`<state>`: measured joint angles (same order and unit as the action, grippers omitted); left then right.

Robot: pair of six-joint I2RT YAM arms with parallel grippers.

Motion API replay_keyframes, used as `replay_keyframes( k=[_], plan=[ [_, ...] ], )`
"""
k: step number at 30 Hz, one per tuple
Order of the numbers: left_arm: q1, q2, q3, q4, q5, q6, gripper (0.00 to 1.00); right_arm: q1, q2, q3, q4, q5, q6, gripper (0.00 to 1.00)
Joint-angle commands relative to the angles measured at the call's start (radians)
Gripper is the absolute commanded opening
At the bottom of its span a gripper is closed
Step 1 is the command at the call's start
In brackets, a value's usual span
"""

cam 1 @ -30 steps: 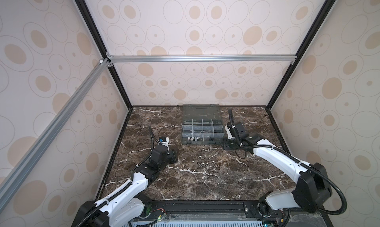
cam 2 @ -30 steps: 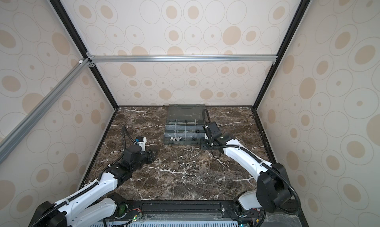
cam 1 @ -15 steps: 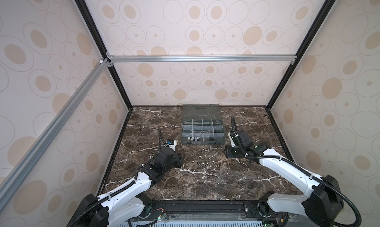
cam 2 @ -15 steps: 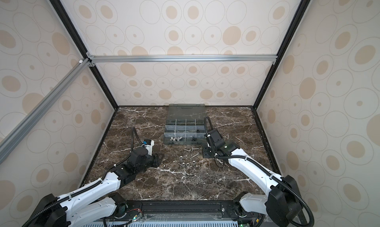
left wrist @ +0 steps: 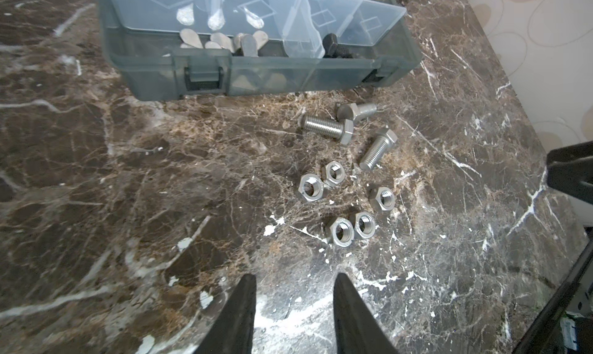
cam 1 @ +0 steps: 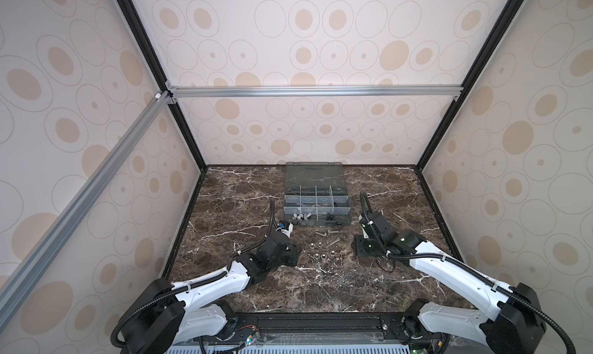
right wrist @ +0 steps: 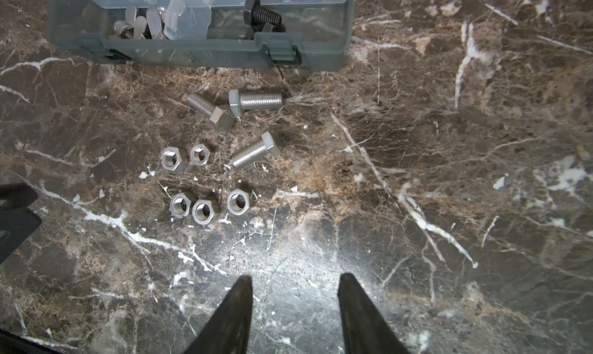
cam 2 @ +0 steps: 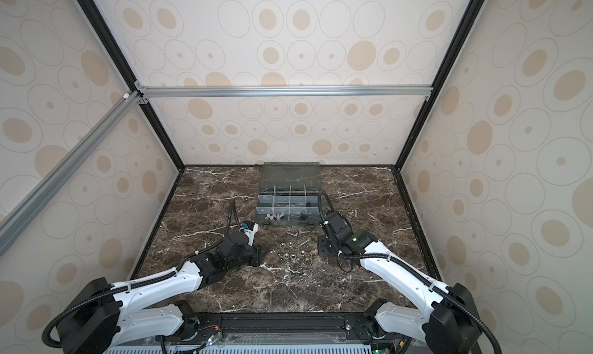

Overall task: Sort the screws and nuts into containers
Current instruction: Pick up the nut at the center of the table.

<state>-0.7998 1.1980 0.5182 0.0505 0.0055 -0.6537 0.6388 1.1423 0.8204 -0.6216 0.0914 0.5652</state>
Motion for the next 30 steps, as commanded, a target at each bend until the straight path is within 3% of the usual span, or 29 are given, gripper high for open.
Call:
replay_keyframes(
  k=[1,5,20,30],
  plan=[
    [-0.031,0.06,0.093,-0.019,-0.057,0.053,0.4,0.007,-0.027,-0.02,-0.025,0.024,0.033,0.47],
    [-0.059,0.148,0.171,-0.093,-0.108,0.102,0.41,0.009,-0.044,-0.03,-0.032,0.028,0.039,0.47],
    [-0.088,0.367,0.34,-0.138,-0.125,0.201,0.43,0.011,-0.09,-0.065,-0.052,0.036,0.068,0.47],
    [-0.089,0.454,0.393,-0.164,-0.141,0.226,0.44,0.01,-0.115,-0.078,-0.068,0.038,0.078,0.47]
  ],
)
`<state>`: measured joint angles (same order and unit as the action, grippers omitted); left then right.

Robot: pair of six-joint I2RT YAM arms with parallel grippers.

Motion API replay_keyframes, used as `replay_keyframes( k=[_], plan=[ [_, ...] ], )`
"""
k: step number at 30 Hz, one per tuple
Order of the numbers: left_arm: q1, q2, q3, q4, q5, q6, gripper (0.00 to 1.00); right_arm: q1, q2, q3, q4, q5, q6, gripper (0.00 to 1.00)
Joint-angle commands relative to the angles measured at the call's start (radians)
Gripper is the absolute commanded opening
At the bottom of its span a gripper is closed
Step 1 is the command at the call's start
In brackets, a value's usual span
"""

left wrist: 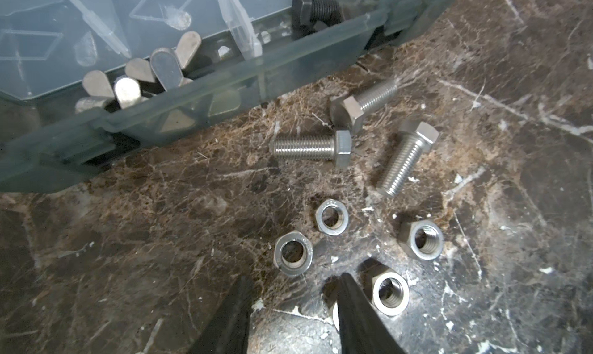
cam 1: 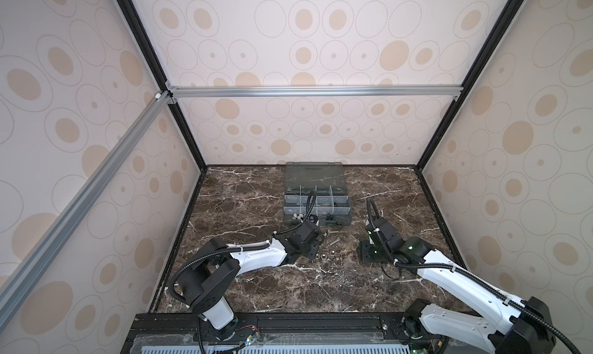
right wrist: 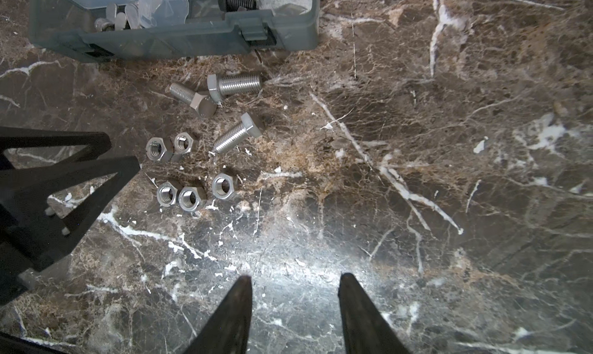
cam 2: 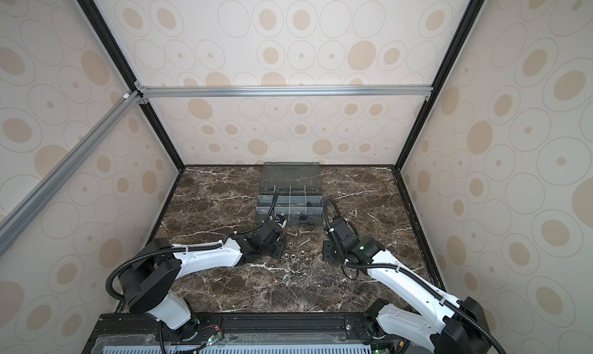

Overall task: Sort the screws and nuts into containers
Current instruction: Pick up the nut at the center of the table.

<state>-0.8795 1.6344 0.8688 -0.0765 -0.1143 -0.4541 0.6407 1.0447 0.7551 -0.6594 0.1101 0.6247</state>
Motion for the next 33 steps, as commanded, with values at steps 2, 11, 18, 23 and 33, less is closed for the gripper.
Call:
replay_keyframes(
  k=[2,11,18,23,33],
  plan=[
    [-0.011,0.033,0.052,-0.04,-0.021,0.026,0.44,0.009,-0.023,-0.014,-0.035,0.02,0.021,0.47],
    [-0.011,0.093,0.089,-0.058,-0.021,0.058,0.46,0.009,-0.044,-0.02,-0.046,0.024,0.023,0.48],
    [-0.012,0.127,0.119,-0.077,-0.042,0.084,0.46,0.008,-0.049,-0.026,-0.049,0.026,0.023,0.48],
    [-0.011,0.146,0.136,-0.083,-0.054,0.101,0.46,0.009,-0.055,-0.033,-0.049,0.028,0.025,0.47],
    [-0.011,0.169,0.144,-0.091,-0.07,0.113,0.44,0.009,-0.06,-0.035,-0.049,0.035,0.023,0.48]
  ],
)
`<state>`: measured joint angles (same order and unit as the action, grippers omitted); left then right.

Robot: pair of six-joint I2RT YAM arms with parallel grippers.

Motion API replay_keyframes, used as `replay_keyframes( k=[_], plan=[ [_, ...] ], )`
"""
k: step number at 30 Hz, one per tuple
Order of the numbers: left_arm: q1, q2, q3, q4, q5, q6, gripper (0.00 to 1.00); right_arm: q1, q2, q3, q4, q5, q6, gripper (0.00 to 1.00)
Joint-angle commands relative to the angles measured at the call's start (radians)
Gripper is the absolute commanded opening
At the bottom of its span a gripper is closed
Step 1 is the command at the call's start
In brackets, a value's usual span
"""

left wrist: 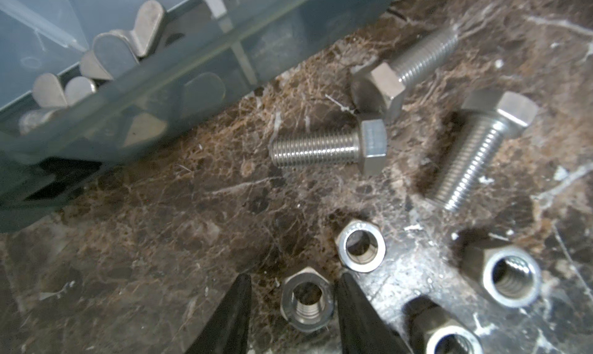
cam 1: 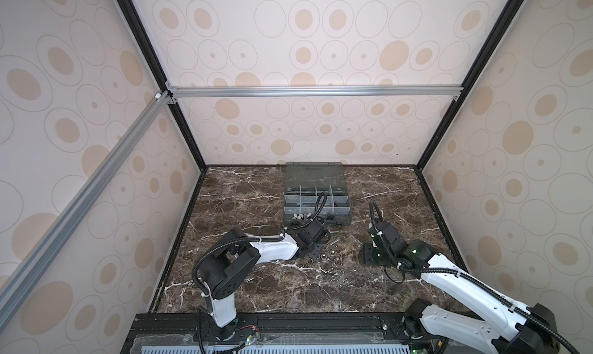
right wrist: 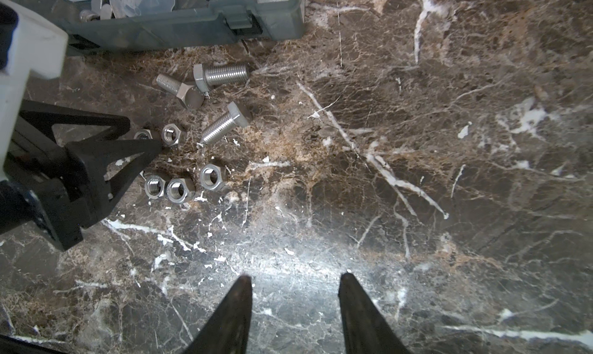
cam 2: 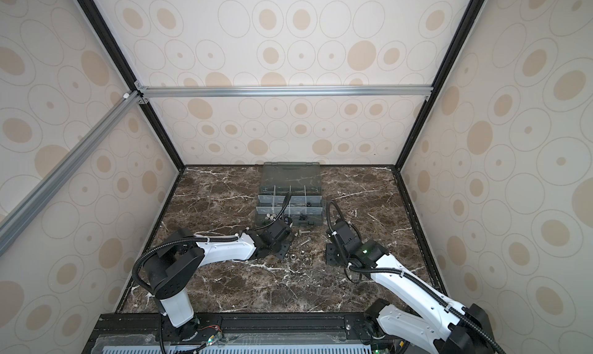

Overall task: Sort the screws and nuts into containers
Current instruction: Pick up the nut at the center of the table.

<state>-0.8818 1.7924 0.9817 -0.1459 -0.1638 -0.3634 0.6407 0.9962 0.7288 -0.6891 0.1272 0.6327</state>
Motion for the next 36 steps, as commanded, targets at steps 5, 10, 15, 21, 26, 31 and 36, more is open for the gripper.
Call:
replay_keyframes(
  k=[5,10,15,21,26,31,36],
  plan=[
    [-0.009,0.014,0.021,-0.011,-0.02,0.022,0.41,0.009,-0.011,-0.01,-0.021,0.017,0.019,0.48],
    [-0.009,0.016,0.011,0.002,-0.02,0.021,0.37,0.009,-0.02,-0.017,-0.024,0.015,0.026,0.47],
    [-0.01,0.025,0.011,0.006,-0.016,0.021,0.31,0.009,-0.037,-0.022,-0.03,0.023,0.028,0.48],
    [-0.009,0.019,0.005,0.008,-0.011,0.016,0.25,0.01,-0.044,-0.03,-0.029,0.026,0.033,0.47],
    [-0.009,0.01,0.005,0.011,-0.007,0.013,0.23,0.009,-0.045,-0.031,-0.029,0.024,0.035,0.48],
    [-0.007,-0.022,0.023,0.008,-0.003,0.012,0.22,0.009,-0.052,-0.029,-0.034,0.027,0.036,0.48],
    [0.008,-0.057,0.071,0.001,0.007,0.026,0.22,0.009,-0.062,-0.032,-0.041,0.033,0.038,0.48]
  ],
)
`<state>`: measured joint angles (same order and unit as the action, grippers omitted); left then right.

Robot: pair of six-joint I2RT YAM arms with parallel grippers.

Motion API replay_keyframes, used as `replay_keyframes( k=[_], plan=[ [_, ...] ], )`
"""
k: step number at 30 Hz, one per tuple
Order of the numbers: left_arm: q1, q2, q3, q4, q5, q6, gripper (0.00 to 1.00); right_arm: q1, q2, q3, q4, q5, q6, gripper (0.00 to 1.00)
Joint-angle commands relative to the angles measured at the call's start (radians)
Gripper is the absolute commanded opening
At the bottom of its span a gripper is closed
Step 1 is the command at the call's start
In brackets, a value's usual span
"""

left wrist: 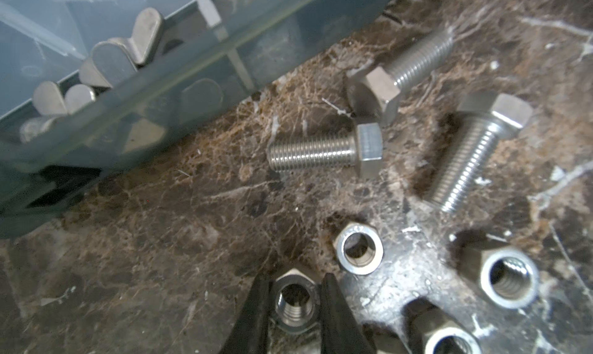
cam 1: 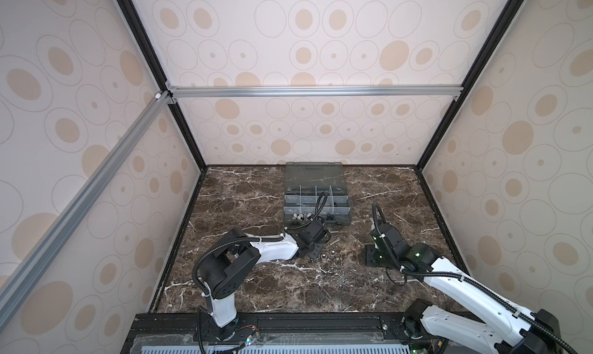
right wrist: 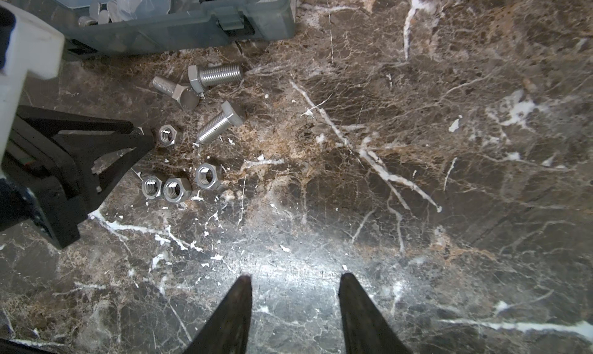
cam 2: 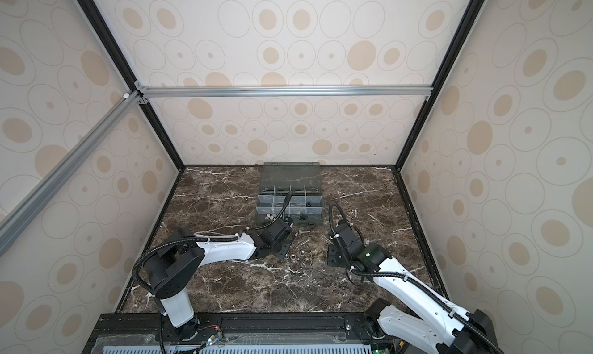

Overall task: Sort the screws and nuts into containers
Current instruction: Pick up the nut at the center of the table, then place the nut into the container.

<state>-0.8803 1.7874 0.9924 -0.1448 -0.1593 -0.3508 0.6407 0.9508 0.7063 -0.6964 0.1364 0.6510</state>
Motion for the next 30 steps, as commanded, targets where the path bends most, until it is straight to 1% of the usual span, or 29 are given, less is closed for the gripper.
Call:
replay_keyframes(
  k=[1,5,9,16,21,24,30],
  plan=[
    [0.014,-0.056,0.077,0.0,0.007,0.016,0.22,0.009,-0.019,-0.009,-0.035,0.024,0.021,0.48],
    [0.048,-0.047,0.158,-0.005,0.028,0.037,0.23,0.009,-0.027,-0.009,-0.041,0.028,0.024,0.48],
    [0.089,-0.005,0.273,-0.011,0.051,0.065,0.23,0.009,-0.039,-0.011,-0.049,0.033,0.031,0.48],
    [0.163,0.162,0.519,-0.039,0.083,0.088,0.23,0.008,-0.061,-0.007,-0.067,0.042,0.044,0.48],
    [0.192,0.285,0.67,-0.069,0.096,0.095,0.23,0.009,-0.068,0.001,-0.084,0.045,0.063,0.48],
    [0.207,0.338,0.721,-0.073,0.107,0.086,0.23,0.008,-0.078,0.001,-0.089,0.045,0.067,0.48],
    [0.229,0.391,0.753,-0.049,0.142,0.058,0.25,0.009,-0.094,0.001,-0.116,0.048,0.069,0.48]
  ],
)
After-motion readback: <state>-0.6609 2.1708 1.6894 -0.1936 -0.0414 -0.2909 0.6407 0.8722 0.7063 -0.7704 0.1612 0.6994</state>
